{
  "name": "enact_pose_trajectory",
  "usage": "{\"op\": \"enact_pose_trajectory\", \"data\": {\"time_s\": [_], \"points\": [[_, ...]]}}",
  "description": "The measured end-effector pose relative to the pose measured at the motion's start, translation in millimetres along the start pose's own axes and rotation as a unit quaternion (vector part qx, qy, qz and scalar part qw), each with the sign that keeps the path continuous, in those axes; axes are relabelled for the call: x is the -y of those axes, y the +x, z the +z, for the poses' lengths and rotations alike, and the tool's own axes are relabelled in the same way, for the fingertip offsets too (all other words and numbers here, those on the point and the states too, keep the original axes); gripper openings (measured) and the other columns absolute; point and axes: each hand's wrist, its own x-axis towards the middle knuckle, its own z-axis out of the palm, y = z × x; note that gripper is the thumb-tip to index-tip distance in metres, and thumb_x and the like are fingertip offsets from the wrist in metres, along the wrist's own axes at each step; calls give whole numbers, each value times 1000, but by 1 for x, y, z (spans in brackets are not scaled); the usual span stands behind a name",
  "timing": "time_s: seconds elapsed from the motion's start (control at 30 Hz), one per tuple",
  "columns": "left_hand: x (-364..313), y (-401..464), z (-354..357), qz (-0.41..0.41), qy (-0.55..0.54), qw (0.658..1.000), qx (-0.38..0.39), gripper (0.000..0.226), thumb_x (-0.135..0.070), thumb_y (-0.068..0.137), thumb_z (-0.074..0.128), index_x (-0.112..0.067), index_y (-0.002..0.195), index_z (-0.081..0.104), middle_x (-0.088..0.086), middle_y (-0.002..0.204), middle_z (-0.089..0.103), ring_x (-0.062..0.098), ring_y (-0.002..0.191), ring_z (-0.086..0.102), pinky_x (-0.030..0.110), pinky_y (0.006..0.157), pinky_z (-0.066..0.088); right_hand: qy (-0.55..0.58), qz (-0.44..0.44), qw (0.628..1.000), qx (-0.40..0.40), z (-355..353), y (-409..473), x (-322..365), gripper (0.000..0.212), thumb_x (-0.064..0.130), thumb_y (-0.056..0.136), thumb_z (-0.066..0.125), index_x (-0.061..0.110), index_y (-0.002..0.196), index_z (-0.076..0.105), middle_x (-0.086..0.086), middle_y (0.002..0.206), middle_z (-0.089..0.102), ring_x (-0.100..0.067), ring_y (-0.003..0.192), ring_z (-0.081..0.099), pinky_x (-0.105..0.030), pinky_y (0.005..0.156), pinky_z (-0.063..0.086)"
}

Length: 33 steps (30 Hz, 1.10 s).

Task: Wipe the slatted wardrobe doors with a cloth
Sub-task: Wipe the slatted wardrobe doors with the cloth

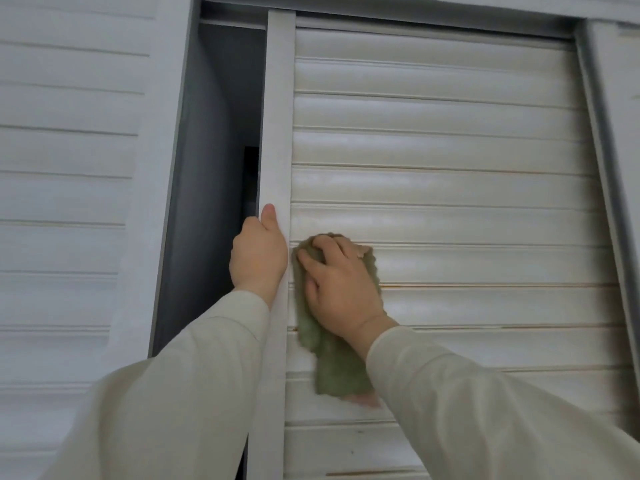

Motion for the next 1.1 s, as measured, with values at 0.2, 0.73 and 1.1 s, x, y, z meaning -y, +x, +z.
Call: {"op": "enact_pose_trajectory", "data": {"time_s": [0.2,0.73,1.1], "points": [[8,5,-2,6,-18,1000,-1,58,-57,103,21,-10,107,55,0,93,55,20,82,53,33,74,37,-93,131,987,-13,-2,-7,-52,57,44,96,35,18,147,44,-17,144,40,-35,132,32,-48,113,28],[9,6,-7,9,-15,1000,-10,61,-57,103,21,-9,120,54,2,103,52,24,94,50,35,81,38,-47,-17,993,102,22,21,1,62,35,98,31,14,156,23,-5,165,14,-23,151,12,-45,119,18],[7,6,-8,1,20,1000,-15,59,-56,103,20,-10,116,54,5,100,56,27,91,54,38,78,42,-75,62,991,93,17,43,10,64,41,101,27,17,158,10,-9,165,3,-29,151,9,-48,117,18]]}}
